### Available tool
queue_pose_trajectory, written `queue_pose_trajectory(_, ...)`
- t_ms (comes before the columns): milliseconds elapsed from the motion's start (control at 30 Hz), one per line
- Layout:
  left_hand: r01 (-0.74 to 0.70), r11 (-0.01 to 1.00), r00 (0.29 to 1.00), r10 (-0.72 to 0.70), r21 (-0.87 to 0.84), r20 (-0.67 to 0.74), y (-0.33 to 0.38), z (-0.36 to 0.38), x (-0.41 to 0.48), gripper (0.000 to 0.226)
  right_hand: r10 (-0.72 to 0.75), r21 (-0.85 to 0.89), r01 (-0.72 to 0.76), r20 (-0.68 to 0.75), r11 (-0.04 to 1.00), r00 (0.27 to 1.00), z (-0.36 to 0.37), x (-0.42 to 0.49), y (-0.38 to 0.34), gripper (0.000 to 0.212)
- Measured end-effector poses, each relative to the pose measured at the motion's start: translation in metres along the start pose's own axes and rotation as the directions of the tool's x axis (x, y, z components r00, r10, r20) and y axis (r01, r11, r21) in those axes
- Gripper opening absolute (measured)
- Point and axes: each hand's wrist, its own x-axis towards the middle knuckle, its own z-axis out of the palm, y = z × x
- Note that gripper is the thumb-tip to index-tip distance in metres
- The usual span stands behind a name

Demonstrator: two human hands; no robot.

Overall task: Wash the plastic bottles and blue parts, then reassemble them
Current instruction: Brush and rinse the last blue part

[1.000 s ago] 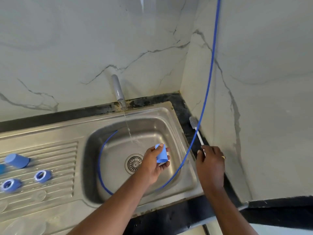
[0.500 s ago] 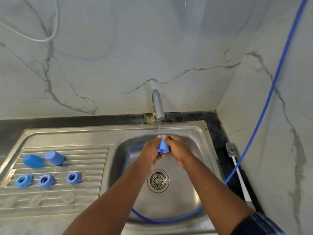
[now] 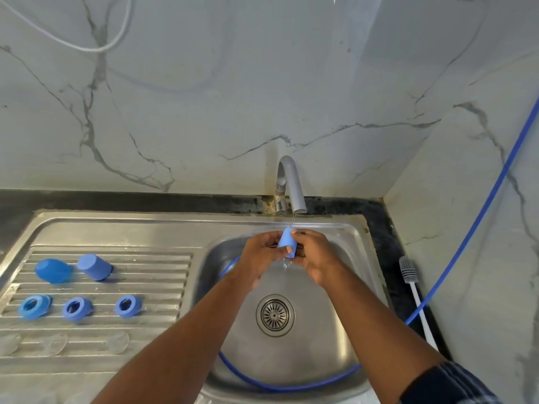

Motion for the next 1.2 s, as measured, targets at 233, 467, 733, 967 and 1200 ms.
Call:
queue_pose_trajectory(233, -0.079, 0.988, 0.992, 0.092, 0.133, -0.089, -0.002, -0.008, -0.007, 0.04, 0.024, -0.084, -0.022, 0.021, 0.996, 0.999, 0.008, -0.002, 0.003, 0.026)
queue_pose_trajectory(467, -0.089, 0.98, 0.99, 0.107, 0.177, -0.094, -0.01, -0.014, -0.012, 0.044, -0.062, -0.139, 0.072, 0.078, 0.988, 0.995, -0.002, -0.005, 0.007, 0.03)
queue_pose_trajectory(733, 0.076, 0.991, 0.99, -0.088, -0.107, -0.113, 0.005, 0.003, -0.01, 0.028, -0.162, -0.196, 0.172, 0.067, 0.965, 0.985, -0.008, -0.011, 0.01, 0.039)
queue_pose_trajectory(967, -0.006, 1.0, 0.995, 0.005, -0.01, -0.101, 0.021, 0.005, 0.004, 0.021, -0.302, -0.329, 0.302, 0.053, 0.895, 0.952, -0.002, -0.01, -0.001, 0.045)
queue_pose_trajectory(1200, 0.058, 0.968, 0.993, -0.081, -0.245, -0.084, 0.024, -0.006, 0.0, 0.024, -0.079, 0.028, 0.078, 0.043, 0.997, 0.996, 0.005, -0.008, -0.006, 0.024)
